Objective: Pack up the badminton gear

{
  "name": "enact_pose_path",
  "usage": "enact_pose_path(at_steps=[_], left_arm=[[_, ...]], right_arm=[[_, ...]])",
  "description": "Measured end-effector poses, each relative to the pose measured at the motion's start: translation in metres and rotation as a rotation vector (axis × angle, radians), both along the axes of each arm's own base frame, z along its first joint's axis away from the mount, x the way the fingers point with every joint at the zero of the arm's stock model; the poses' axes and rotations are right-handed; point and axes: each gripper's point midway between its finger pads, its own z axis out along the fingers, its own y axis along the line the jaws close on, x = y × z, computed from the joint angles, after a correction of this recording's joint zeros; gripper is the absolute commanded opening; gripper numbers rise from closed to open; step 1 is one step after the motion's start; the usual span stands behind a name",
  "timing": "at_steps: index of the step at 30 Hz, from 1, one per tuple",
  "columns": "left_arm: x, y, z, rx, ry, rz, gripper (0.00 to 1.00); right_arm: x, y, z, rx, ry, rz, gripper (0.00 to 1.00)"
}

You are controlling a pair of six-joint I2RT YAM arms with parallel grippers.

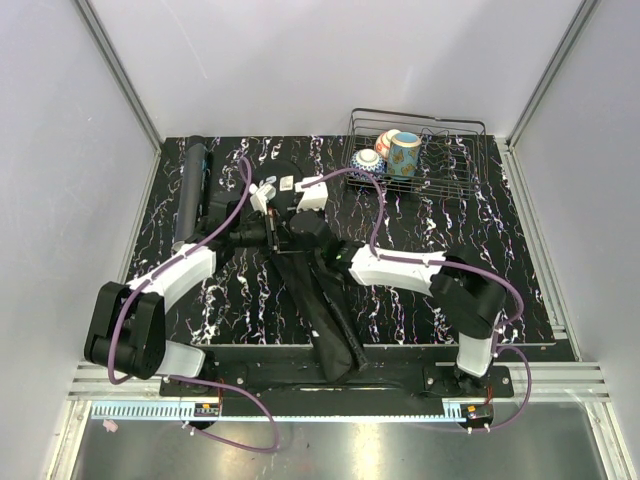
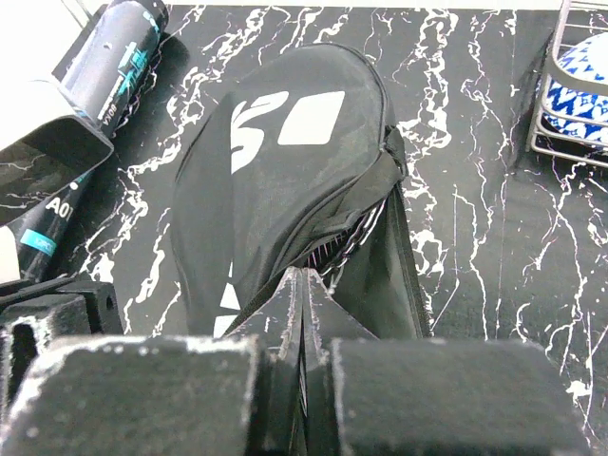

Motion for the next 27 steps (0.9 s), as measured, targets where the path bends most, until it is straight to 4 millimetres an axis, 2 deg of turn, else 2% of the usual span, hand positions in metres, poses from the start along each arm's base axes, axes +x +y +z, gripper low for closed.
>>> enact_pose_path(at_steps=[2, 3, 6, 7, 8, 9, 11, 14, 17, 20, 23, 27], left_arm=[[-0.001, 0.002, -0.007, 0.006, 0.028, 0.008, 0.0], [0.0, 0.003, -0.01, 0.007, 0.038, 0.012, 0.0], [-0.003, 0.003, -0.012, 0.003, 0.06, 0.006, 0.0], [-0.005, 0.002, -0.011, -0.002, 0.069, -0.003, 0.0], [-0.007, 0.002, -0.011, -0.007, 0.074, -0.012, 0.0], [-0.01, 0.002, -0.01, -0.013, 0.08, -0.026, 0.0], [-0.013, 0.002, -0.011, -0.014, 0.094, -0.036, 0.0], [-0.017, 0.003, -0.017, 0.004, 0.112, -0.048, 0.0], [-0.02, 0.004, -0.023, 0.019, 0.134, -0.057, 0.0], [-0.02, 0.004, -0.023, 0.022, 0.128, -0.061, 0.0], [-0.02, 0.005, -0.023, 0.024, 0.119, -0.064, 0.0], [-0.02, 0.005, -0.023, 0.025, 0.115, -0.066, 0.0]], right_arm=[[0.0, 0.003, -0.006, -0.01, -0.005, 0.005, 0.0], [0.0, 0.004, -0.009, -0.011, -0.001, 0.011, 0.04], [-0.005, 0.005, -0.016, -0.009, 0.047, 0.038, 0.18], [-0.008, 0.005, -0.019, -0.011, 0.078, 0.058, 0.28], [-0.012, 0.002, -0.023, -0.02, 0.121, 0.083, 0.35], [-0.018, -0.001, -0.026, -0.028, 0.166, 0.112, 0.36], [-0.036, -0.01, -0.031, -0.03, 0.253, 0.189, 0.48], [-0.081, -0.03, -0.033, -0.023, 0.372, 0.331, 0.57], [-0.131, -0.051, -0.031, 0.001, 0.481, 0.48, 0.6], [-0.169, -0.058, -0.034, 0.018, 0.568, 0.591, 0.6], [-0.192, -0.06, -0.052, 0.023, 0.661, 0.657, 0.57], [-0.203, -0.056, -0.082, 0.008, 0.778, 0.682, 0.53]])
